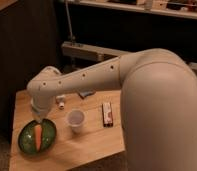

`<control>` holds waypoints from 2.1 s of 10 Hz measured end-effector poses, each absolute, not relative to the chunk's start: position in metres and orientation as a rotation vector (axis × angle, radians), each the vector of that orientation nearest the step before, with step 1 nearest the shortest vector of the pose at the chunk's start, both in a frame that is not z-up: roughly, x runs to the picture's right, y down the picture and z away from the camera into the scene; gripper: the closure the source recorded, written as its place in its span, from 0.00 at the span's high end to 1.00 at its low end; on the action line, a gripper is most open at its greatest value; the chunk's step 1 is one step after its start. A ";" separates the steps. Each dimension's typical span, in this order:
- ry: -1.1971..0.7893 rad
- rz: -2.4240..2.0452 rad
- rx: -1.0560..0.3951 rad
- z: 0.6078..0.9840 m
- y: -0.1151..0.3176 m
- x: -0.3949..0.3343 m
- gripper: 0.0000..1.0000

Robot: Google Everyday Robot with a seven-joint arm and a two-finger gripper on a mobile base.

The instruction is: Push the ceramic bowl across the table

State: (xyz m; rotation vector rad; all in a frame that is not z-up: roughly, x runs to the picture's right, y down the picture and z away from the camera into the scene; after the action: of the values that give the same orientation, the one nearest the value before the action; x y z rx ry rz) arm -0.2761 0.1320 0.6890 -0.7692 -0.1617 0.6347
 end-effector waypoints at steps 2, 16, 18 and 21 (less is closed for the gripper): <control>-0.110 0.560 -0.808 0.715 0.155 -0.278 0.38; -0.077 0.350 -0.894 0.804 0.189 -0.269 0.38; -0.068 0.356 -0.903 0.822 0.184 -0.267 0.38; -0.050 0.390 -0.891 0.847 0.170 -0.258 0.38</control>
State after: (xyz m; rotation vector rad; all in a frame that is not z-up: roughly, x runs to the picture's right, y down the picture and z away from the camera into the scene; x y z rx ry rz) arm -0.2582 0.1704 0.8465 -0.8906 -0.0502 0.3903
